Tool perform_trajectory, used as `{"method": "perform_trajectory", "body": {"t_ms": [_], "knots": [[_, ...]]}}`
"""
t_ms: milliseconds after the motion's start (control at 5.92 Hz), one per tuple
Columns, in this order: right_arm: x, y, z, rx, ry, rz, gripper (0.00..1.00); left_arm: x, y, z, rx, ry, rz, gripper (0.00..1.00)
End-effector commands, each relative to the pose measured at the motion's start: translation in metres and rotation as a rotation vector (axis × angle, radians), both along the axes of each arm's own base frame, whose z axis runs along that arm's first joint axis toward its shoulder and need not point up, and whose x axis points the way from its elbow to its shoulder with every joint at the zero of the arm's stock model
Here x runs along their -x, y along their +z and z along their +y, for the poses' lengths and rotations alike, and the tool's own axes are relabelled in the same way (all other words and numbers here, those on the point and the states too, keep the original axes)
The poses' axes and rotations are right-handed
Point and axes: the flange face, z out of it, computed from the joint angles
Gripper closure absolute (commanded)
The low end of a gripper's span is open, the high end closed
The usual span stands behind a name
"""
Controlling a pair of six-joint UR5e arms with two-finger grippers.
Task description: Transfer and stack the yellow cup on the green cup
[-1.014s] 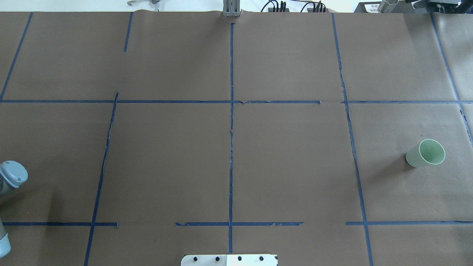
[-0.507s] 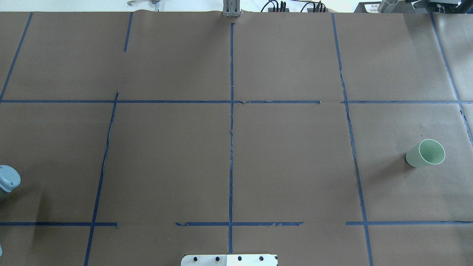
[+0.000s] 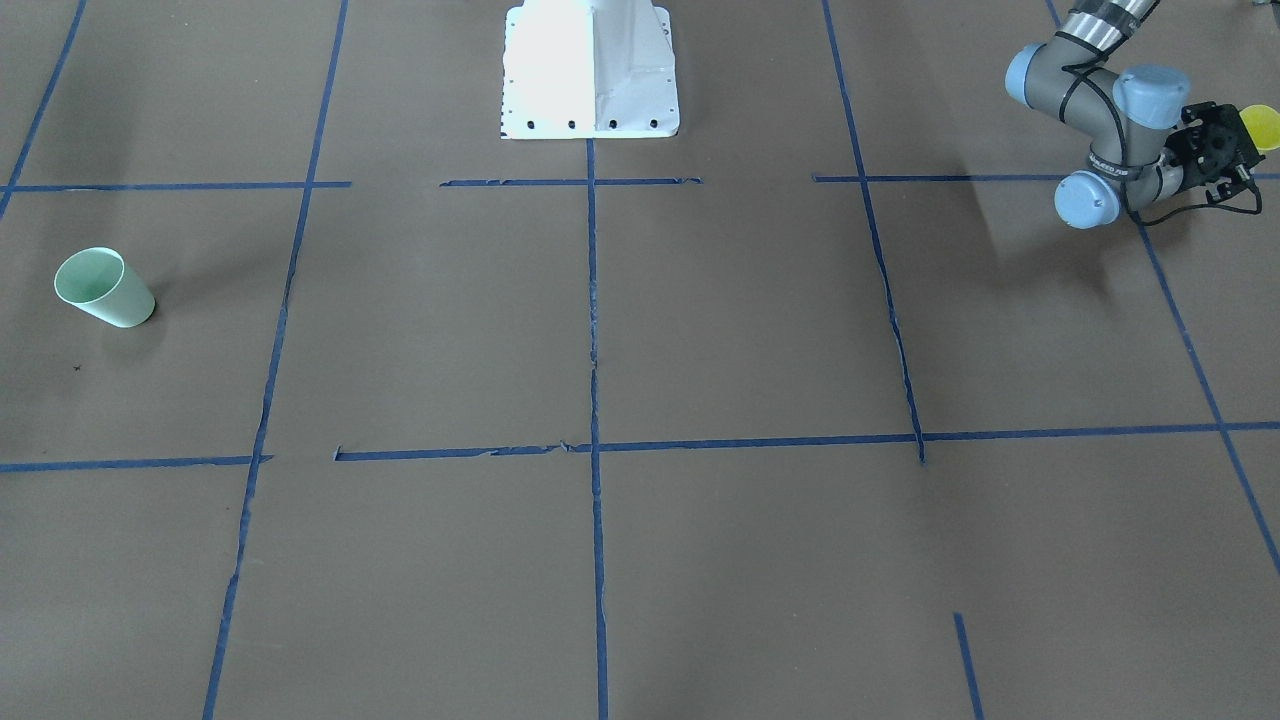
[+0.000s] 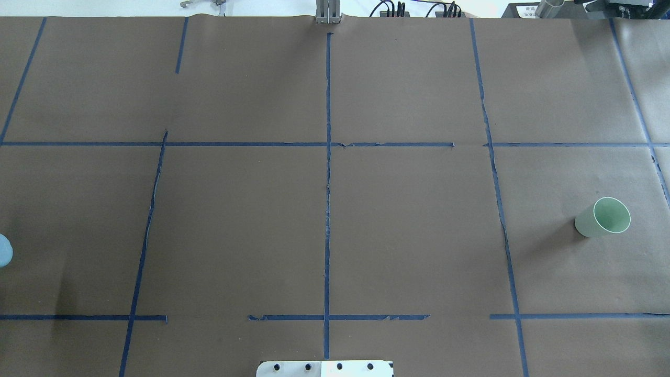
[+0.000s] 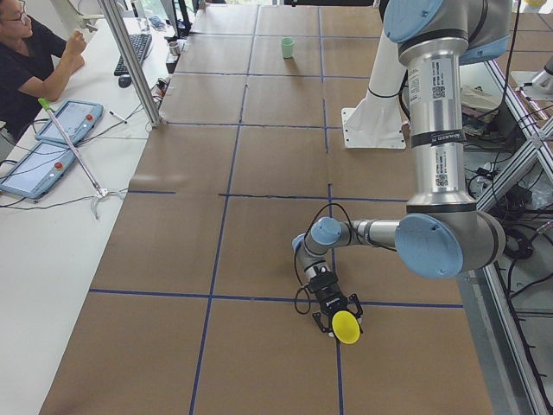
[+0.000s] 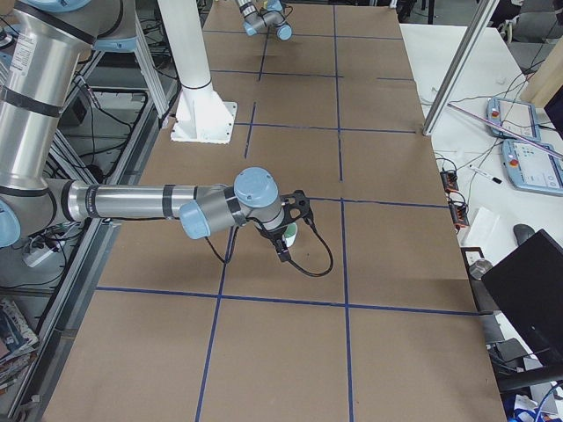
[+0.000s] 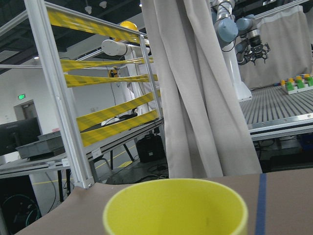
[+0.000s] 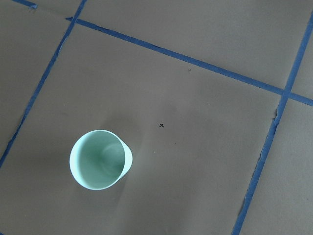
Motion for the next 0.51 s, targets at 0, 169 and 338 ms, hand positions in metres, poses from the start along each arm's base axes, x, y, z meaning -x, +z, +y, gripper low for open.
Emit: {"method": "perform_trajectory", "body": {"t_ms": [0,169,338], "knots": [[0.0,-0.009,0.0,-0.018,0.001,-0.004,0.0,-0.009,-0.035,-0.078,-0.236,0.206,0.029,0.87],[0.0,-0.008,-0.001,-0.019,-0.001,-0.002,0.0,-0.03,-0.06,-0.113,-0.376,0.292,0.059,0.91],[0.0,-0.009,0.001,-0.025,0.001,-0.006,0.0,-0.053,-0.101,-0.153,-0.498,0.352,0.085,0.91]]}}
